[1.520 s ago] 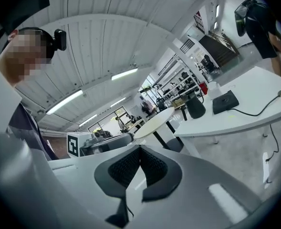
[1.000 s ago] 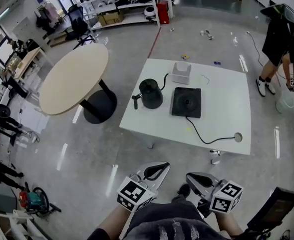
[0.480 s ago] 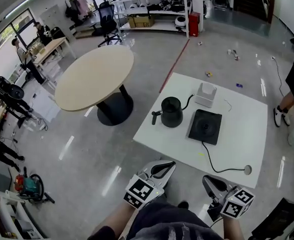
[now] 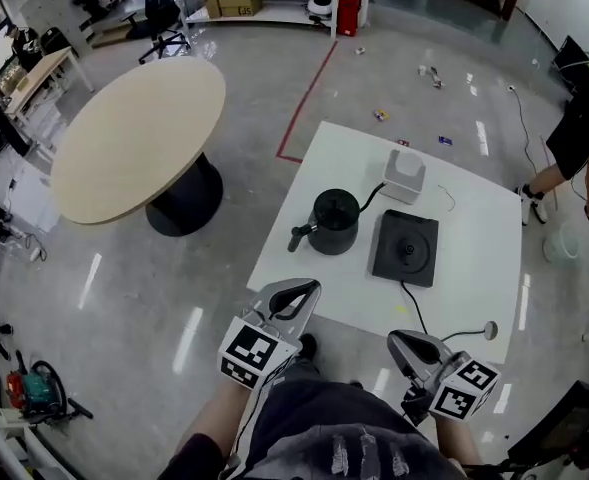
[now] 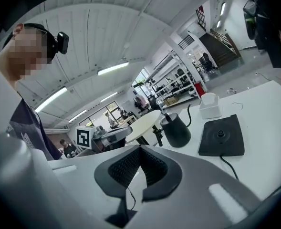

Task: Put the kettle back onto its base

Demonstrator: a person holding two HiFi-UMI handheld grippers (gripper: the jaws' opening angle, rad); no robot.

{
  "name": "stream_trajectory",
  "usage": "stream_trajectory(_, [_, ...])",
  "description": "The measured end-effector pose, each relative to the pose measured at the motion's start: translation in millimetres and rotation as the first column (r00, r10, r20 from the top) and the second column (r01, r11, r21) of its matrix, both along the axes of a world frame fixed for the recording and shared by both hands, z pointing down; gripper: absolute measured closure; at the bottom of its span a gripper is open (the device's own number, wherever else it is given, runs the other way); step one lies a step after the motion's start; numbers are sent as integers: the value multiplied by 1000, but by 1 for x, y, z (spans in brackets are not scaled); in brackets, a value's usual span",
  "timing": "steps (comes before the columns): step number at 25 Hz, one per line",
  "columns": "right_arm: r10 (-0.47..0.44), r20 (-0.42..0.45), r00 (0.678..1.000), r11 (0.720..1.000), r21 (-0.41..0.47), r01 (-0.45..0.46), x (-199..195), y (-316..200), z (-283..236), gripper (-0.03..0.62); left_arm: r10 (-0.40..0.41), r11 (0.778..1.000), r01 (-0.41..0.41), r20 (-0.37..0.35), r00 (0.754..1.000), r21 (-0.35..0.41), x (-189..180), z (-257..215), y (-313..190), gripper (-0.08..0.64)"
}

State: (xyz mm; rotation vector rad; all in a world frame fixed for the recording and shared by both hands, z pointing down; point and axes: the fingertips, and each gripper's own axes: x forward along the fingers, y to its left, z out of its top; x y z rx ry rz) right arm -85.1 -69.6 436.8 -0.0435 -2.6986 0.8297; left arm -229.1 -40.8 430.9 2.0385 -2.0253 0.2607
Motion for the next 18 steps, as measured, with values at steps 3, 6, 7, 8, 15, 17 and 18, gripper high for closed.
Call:
stream_trajectory(3, [9,-34,999,1000,-14,-9,-26,4,8,591,-22,999,24,64,998,-34,-39,19,-2,557])
stream_trajectory(6, [10,-47,999,1000,-17,-11,-47,6,11,591,-22,995,33,109,994,-98,-71,48,-10,476])
stream_trajectory(7, [14,-50,999,1000,-17,-15,-52,6,11,591,-13,992,26,107,994,-123,-79,59,-15,373])
stream_trajectory(8, [20,-56,998,1000,-18,-21,-56,4,13,591,-2,989,18,104,995,-150,-86,72,-21,316])
stream_trajectory(15, [28,-81,996,999,-29,-30,-71,-5,19,591,82,955,-33,157,984,-293,-113,137,-62,276])
stream_trajectory(17, [19,-75,997,999,-27,-21,-74,-11,18,591,99,949,-51,142,985,-311,-116,148,-74,276])
stream_trajectory(18, [15,-71,997,999,-28,-17,-75,-14,18,591,101,947,-58,122,987,-316,-117,152,-79,277])
